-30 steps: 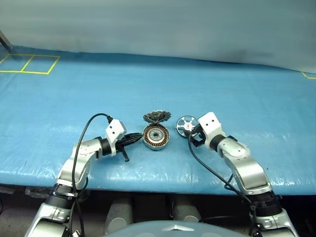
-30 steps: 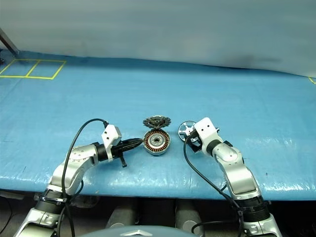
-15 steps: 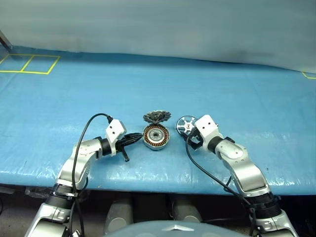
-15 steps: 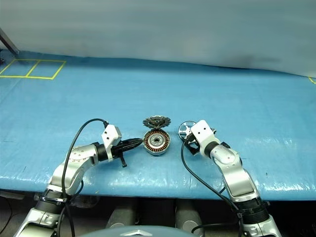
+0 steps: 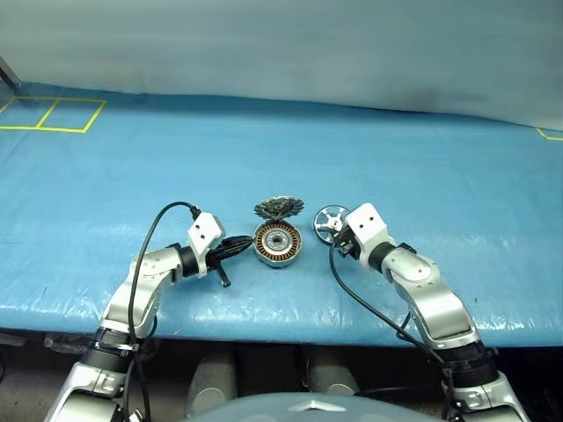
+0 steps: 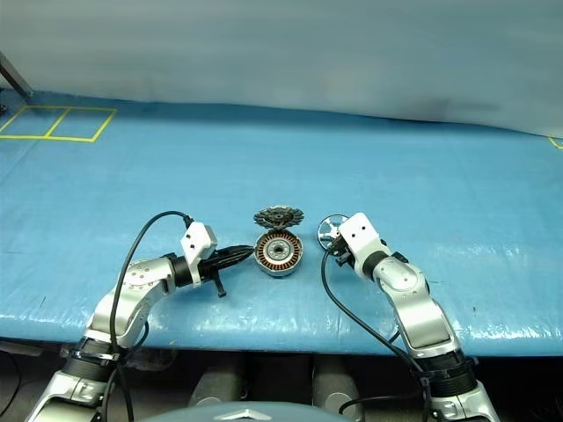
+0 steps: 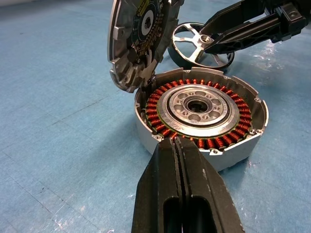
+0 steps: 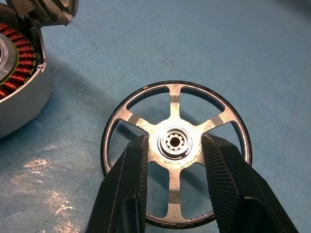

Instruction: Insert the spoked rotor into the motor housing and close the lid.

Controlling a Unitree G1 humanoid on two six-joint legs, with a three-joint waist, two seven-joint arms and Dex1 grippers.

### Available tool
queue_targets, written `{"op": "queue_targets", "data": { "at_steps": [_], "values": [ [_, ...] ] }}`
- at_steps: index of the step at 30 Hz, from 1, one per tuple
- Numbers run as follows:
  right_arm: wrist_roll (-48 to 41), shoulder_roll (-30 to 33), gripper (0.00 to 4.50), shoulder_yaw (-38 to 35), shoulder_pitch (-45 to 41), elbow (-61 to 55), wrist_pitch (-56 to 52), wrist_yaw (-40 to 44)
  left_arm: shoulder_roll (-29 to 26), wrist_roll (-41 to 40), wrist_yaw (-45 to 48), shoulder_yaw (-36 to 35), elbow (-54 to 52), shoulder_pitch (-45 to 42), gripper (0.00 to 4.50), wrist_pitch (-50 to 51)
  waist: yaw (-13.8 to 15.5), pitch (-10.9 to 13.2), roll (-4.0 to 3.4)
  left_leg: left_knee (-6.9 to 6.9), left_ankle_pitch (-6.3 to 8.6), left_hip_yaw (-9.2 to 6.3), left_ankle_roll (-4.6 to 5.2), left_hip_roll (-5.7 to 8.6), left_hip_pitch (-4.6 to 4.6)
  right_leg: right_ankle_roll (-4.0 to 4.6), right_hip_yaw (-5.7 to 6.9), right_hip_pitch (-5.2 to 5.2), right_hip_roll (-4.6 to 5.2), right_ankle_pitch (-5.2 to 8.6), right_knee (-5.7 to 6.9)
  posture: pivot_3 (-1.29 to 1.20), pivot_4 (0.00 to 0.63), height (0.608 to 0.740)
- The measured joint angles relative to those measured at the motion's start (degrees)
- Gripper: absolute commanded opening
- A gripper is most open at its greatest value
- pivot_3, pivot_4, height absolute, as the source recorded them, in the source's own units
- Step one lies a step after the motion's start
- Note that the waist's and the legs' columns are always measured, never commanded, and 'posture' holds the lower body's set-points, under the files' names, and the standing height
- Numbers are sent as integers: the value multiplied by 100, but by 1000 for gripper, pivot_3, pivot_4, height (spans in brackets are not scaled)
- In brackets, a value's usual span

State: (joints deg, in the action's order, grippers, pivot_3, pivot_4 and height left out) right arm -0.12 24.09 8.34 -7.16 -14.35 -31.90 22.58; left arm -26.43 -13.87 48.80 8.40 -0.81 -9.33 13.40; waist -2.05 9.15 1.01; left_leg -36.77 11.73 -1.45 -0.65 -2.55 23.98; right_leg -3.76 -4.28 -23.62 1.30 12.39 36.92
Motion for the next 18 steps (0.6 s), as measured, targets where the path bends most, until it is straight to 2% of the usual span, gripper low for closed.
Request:
{"op": "queue_targets", "data": {
  "at_steps": [11,18],
  "values": [
    [-216,-132,1325,-189,-2,-11,-239,11,-11,-3,-10,-6,3,8,0,-2,0,-1,1,0,0,0,0,0,0,0,0,0,0,0,0,0,150,740],
    [-1063,-430,1325,-703,187,-166,-366,325,-30,-150,56,-187,57,64,0,-1,-1,2,-3,17,0,1,0,-1,4,3,0,-10,0,2,-2,0,150,740]
  ]
}}
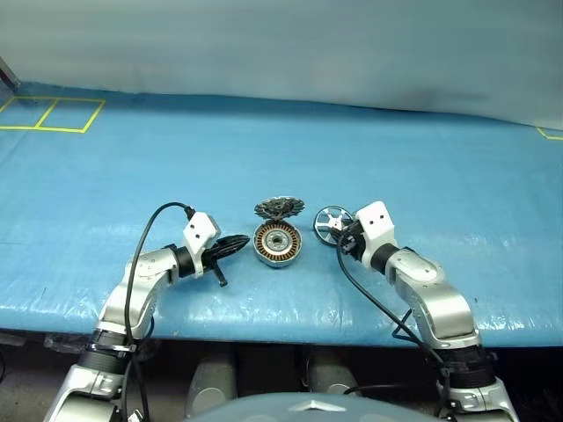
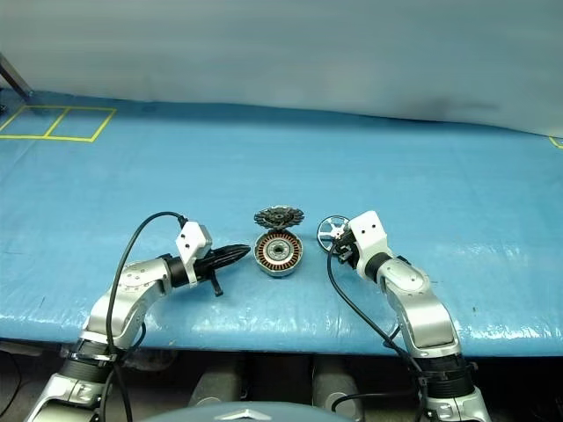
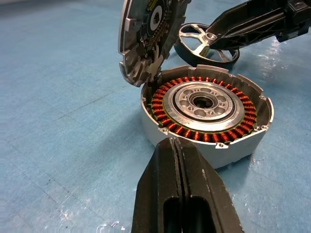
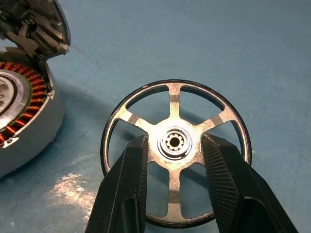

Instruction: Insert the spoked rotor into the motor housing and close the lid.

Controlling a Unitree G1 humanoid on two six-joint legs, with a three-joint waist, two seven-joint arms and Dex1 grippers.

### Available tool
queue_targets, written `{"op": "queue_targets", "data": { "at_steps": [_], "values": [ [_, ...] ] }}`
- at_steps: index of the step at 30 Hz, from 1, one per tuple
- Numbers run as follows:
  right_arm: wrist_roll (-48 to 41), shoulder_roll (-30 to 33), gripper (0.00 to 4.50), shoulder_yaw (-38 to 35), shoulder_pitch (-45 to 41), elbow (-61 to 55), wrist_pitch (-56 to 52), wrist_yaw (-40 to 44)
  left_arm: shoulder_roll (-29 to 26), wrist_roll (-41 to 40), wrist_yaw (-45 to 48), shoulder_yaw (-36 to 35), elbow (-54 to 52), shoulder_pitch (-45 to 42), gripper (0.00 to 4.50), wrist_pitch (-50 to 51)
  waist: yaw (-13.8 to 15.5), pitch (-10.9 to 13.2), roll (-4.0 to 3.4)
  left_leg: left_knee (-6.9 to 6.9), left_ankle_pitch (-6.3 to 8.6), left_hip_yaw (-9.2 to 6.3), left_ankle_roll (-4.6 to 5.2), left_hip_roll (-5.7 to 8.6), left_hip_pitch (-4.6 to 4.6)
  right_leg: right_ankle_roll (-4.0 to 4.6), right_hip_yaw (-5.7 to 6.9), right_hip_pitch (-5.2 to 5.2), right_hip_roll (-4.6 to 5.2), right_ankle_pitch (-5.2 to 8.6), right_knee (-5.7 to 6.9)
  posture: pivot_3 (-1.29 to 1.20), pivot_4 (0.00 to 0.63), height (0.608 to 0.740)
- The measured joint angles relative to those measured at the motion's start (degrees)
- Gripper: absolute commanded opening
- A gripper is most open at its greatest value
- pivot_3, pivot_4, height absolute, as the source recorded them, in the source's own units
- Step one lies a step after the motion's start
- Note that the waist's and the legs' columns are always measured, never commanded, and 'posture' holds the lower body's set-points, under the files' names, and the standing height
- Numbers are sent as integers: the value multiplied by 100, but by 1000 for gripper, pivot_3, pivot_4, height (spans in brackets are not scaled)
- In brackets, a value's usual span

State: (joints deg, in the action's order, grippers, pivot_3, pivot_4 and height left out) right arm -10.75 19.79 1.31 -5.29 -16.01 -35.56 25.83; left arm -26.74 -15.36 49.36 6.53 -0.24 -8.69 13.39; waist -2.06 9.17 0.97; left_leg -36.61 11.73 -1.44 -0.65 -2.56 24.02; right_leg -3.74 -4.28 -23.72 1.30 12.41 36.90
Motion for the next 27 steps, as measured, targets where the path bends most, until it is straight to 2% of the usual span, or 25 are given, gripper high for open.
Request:
{"op": "queue_targets", "data": {
  "at_steps": [7,14,27],
  "values": [
    [-983,8,1325,-454,186,-524,-70,452,-27,-175,279,-57,27,8,0,14,-1,1,-1,14,0,-1,0,0,-1,7,2,-3,-1,5,-4,0,150,740],
    [-1501,112,1325,-457,429,-737,-259,675,-12,-198,326,-55,196,17,0,-59,-2,1,-1,15,0,0,0,-1,-2,8,2,-3,0,5,-4,0,150,740],
    [-1767,27,1325,154,276,-888,-378,737,38,-111,369,-42,231,105,0,-432,-2,1,-1,15,0,1,0,-1,-2,8,1,-5,0,5,-4,0,150,740]
  ]
}}
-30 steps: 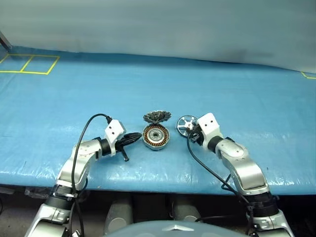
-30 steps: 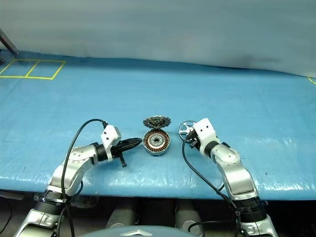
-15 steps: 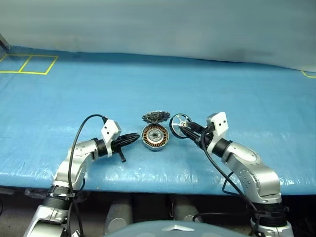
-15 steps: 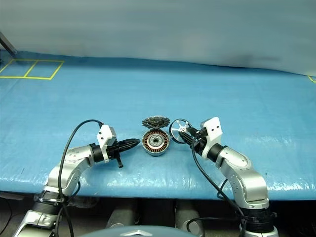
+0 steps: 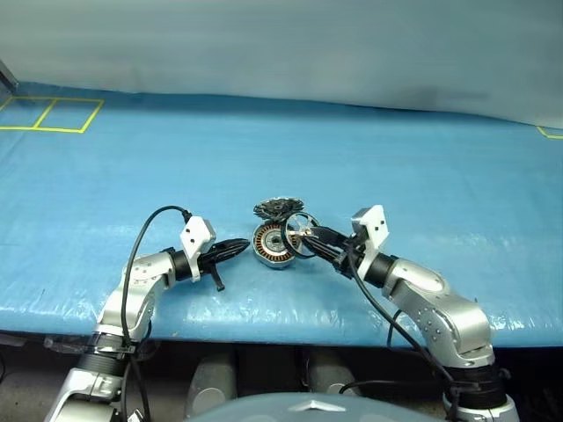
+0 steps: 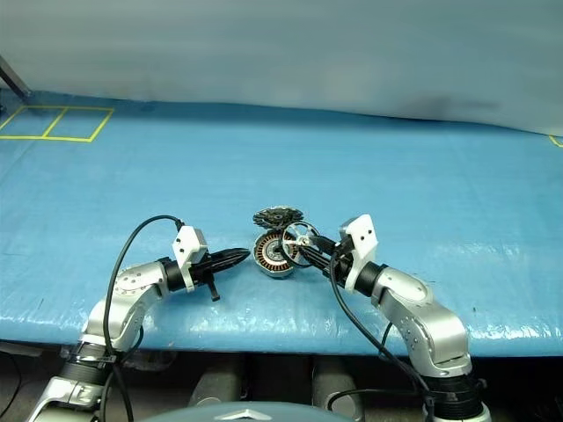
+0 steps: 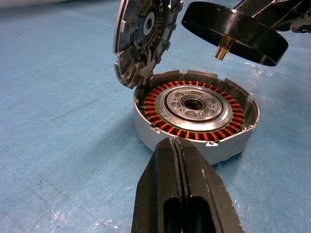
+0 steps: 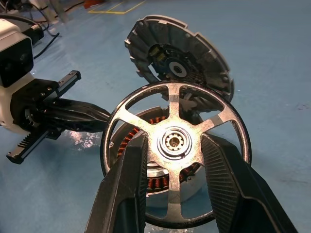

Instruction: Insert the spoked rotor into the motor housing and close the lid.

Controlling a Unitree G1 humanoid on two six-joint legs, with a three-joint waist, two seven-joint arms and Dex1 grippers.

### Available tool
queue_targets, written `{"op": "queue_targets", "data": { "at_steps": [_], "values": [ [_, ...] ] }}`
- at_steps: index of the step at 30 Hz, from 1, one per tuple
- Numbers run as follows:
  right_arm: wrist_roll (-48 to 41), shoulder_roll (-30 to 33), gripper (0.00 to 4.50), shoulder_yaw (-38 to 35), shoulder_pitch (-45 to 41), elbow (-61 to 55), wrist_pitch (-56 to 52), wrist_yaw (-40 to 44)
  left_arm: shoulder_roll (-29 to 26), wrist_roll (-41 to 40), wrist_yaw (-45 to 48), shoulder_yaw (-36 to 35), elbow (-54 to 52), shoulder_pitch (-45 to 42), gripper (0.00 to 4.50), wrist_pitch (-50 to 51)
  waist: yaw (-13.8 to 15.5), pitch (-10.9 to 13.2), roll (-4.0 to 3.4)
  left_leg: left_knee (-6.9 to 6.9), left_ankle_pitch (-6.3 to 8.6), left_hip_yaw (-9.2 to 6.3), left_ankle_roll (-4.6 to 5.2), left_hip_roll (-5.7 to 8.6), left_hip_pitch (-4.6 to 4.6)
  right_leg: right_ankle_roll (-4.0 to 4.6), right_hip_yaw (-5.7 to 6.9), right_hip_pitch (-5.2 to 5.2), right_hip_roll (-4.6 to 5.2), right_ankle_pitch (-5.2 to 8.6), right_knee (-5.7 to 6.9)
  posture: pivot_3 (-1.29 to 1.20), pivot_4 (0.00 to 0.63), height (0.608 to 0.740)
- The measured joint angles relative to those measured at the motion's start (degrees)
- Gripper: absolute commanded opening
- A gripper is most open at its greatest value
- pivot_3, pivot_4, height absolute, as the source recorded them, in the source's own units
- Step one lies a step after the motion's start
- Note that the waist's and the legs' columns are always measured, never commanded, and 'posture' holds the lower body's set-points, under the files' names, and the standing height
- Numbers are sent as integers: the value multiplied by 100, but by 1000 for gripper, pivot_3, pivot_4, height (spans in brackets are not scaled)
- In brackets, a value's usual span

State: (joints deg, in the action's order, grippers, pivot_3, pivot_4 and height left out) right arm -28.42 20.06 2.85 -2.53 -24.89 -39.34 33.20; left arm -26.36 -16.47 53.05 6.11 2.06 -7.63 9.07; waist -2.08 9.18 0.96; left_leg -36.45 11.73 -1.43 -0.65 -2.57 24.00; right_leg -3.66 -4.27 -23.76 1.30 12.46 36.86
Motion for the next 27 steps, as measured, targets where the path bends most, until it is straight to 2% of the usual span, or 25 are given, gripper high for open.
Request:
{"op": "queue_targets", "data": {
  "at_steps": [13,27],
  "values": [
    [340,-13,1325,560,-520,550,35,-32,36,38,-51,1,6,79,0,-84,0,0,0,1,0,-1,0,0,0,0,1,0,-1,0,0,0,150,740],
    [557,-53,1325,686,-661,676,156,-22,36,63,-83,0,6,112,0,-95,-8,0,0,1,0,-1,0,-1,-2,0,1,0,-3,0,3,0,150,740]
  ]
}}
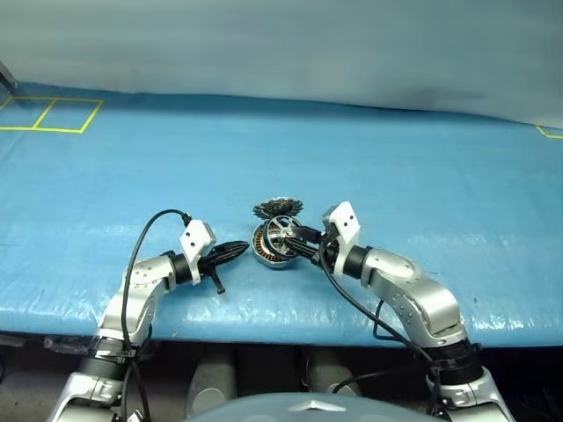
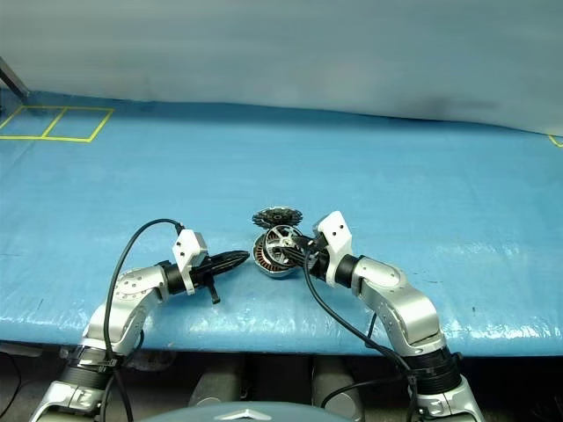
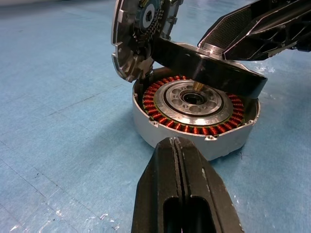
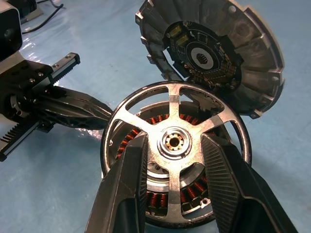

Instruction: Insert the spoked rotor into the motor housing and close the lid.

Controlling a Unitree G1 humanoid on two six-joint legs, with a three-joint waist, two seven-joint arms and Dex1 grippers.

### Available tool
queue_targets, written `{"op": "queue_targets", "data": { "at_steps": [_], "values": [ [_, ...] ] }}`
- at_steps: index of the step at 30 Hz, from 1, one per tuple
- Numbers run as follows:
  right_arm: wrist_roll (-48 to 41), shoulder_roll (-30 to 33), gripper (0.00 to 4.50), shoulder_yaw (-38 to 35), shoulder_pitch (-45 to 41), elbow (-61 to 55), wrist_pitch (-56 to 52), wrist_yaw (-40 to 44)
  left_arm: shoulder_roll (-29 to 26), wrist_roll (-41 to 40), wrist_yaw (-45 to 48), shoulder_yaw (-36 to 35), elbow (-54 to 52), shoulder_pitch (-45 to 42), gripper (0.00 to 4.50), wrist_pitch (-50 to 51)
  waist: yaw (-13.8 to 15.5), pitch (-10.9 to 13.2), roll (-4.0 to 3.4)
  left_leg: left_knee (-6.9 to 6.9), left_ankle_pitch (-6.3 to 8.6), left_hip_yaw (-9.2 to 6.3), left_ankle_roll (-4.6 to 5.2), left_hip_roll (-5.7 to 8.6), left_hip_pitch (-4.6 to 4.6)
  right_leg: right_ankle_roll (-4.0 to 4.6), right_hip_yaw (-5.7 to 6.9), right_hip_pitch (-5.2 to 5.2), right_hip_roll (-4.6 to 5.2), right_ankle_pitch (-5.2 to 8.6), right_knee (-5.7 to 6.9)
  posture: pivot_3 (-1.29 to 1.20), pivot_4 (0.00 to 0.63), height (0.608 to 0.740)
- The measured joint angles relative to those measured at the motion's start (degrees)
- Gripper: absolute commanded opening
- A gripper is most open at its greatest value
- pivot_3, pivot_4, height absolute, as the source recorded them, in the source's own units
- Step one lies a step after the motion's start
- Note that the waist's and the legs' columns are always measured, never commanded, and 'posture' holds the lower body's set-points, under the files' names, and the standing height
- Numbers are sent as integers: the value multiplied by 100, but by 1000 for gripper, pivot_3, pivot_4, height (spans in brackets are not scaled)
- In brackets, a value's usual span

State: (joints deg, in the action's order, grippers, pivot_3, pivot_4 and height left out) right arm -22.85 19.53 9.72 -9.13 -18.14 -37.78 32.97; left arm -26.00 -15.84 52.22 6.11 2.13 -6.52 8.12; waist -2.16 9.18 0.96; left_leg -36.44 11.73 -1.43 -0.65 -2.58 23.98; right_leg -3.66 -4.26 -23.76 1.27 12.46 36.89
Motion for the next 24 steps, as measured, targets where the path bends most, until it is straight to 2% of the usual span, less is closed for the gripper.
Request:
{"op": "queue_targets", "data": {
  "at_steps": [24],
  "values": [
    [379,-41,1325,299,-262,85,96,14,-2,14,-89,-1,18,-1,0,-12,-3,0,0,-1,0,0,0,-1,-1,0,0,0,-1,0,2,0,150,740]
  ]
}}
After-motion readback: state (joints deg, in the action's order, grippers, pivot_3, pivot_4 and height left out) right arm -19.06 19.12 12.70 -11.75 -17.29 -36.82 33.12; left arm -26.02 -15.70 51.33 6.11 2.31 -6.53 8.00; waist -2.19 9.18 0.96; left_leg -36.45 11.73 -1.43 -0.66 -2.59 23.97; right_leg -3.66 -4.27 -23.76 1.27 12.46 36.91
